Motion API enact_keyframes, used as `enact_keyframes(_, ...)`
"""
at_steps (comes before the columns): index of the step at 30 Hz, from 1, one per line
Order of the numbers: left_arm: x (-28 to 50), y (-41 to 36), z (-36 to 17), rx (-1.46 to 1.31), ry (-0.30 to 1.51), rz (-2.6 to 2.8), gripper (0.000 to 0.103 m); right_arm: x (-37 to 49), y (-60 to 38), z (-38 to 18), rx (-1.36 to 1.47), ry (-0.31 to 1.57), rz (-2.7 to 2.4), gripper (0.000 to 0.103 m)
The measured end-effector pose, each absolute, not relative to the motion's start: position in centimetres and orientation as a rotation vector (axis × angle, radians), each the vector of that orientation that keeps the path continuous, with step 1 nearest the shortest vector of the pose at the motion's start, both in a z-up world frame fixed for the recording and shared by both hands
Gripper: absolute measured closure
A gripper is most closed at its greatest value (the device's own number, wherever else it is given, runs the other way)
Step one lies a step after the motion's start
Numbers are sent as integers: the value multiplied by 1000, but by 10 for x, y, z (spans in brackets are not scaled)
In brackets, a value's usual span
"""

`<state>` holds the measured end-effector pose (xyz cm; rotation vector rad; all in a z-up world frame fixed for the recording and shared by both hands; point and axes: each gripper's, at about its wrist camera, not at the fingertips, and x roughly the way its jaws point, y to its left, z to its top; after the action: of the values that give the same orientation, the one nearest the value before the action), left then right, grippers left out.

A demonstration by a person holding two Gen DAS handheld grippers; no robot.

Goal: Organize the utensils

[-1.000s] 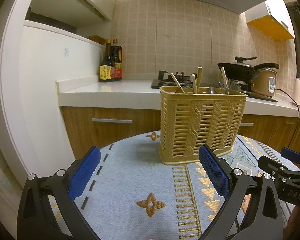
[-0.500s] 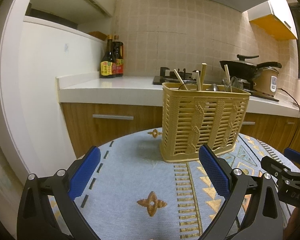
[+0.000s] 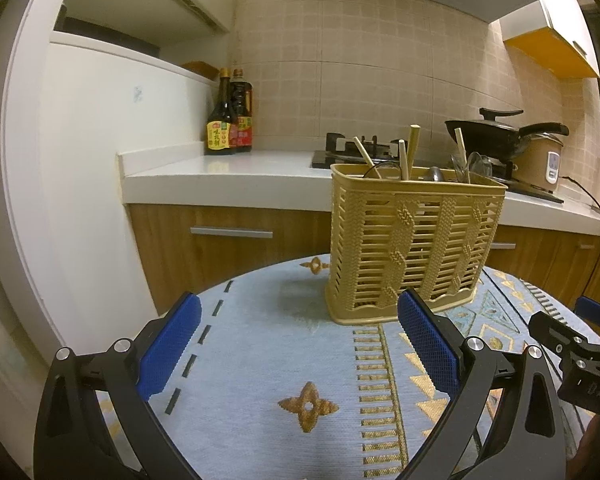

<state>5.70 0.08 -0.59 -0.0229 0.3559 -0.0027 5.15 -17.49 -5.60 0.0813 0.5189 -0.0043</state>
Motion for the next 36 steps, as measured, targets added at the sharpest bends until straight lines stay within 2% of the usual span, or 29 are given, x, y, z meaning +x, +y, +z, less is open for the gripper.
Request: enact_keyframes(36, 55, 0, -6, -22, 349, -52, 7, 52, -170, -57, 66, 527, -2, 11)
